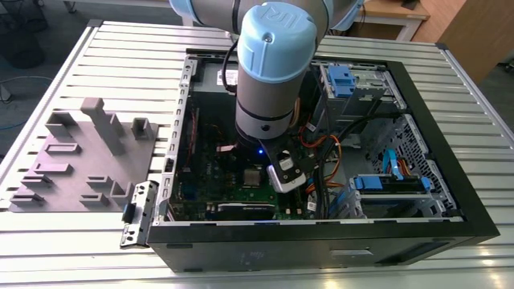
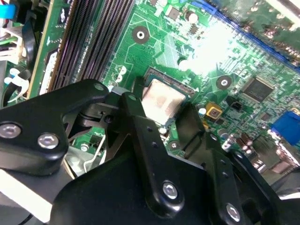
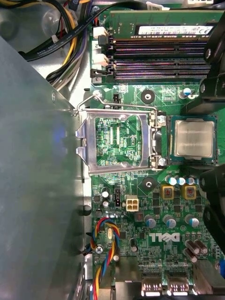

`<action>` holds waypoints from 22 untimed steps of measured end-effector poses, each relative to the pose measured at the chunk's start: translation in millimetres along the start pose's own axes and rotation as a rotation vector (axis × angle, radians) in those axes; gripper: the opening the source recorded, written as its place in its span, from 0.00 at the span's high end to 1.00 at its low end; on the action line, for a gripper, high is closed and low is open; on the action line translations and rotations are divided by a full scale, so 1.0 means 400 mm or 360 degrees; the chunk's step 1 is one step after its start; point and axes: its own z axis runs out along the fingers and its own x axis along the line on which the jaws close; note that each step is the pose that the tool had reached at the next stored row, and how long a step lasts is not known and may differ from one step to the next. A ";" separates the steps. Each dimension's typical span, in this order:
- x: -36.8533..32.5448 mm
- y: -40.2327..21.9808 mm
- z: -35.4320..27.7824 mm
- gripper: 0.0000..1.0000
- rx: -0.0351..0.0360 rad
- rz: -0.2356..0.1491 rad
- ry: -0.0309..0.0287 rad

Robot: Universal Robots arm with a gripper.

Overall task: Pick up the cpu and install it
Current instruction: 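Place the cpu into insertion slot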

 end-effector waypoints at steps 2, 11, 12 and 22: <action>0.000 0.000 0.000 0.46 0.0001 0.0000 0.00004; 0.001 0.000 -0.011 0.46 0.0001 -0.0007 0.00006; 0.001 0.000 -0.011 0.46 0.0001 -0.0007 0.00005; 0.001 0.000 -0.008 0.46 0.0004 -0.0007 0.00005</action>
